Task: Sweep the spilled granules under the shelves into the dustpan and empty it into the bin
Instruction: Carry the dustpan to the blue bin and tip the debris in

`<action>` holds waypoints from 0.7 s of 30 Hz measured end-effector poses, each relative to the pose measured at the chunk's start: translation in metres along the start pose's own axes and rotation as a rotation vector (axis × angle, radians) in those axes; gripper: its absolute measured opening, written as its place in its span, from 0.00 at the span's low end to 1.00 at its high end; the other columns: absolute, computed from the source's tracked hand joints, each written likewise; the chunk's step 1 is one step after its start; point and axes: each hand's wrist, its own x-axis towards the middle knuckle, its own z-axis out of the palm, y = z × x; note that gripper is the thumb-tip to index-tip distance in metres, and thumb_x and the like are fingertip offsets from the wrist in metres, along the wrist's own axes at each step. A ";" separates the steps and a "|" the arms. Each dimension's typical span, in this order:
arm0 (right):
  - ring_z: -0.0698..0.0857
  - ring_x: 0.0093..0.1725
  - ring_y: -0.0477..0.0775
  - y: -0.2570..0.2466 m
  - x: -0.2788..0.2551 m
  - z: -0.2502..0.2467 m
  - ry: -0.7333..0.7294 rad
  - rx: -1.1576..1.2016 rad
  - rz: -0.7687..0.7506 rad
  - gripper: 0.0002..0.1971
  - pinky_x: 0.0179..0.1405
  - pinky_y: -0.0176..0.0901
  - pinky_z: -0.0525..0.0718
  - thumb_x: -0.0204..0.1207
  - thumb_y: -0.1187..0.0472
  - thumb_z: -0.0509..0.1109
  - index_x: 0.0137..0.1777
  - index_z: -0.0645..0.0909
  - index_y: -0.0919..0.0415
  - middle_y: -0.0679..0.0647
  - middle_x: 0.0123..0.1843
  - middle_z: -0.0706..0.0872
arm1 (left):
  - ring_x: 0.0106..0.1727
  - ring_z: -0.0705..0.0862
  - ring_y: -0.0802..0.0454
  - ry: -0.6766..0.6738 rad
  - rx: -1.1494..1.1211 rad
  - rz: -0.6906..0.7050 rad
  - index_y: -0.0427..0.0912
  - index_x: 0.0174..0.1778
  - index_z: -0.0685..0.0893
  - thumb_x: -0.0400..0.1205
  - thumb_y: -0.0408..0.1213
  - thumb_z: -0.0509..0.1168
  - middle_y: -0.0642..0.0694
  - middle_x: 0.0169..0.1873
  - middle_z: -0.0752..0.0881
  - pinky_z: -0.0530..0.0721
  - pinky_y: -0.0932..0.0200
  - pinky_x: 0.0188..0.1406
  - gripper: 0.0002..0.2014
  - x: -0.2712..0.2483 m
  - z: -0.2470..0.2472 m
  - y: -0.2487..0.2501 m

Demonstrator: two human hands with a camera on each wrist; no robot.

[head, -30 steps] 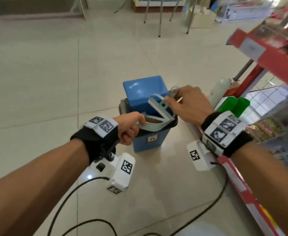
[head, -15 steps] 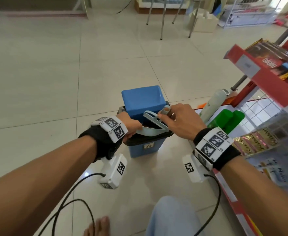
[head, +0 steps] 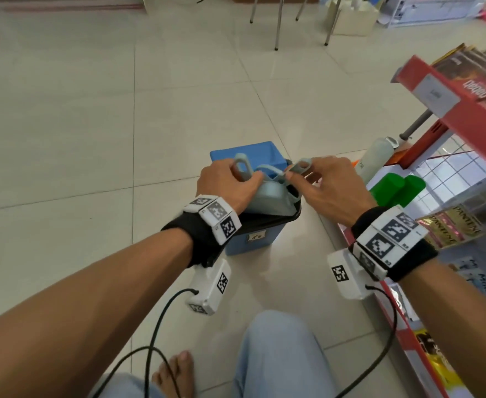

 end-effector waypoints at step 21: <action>0.89 0.43 0.50 -0.009 -0.002 0.009 0.150 0.101 -0.036 0.14 0.45 0.54 0.87 0.80 0.45 0.67 0.52 0.90 0.51 0.47 0.44 0.91 | 0.40 0.87 0.44 0.128 -0.122 -0.112 0.40 0.37 0.85 0.74 0.56 0.70 0.45 0.33 0.90 0.85 0.52 0.44 0.19 -0.007 -0.004 -0.022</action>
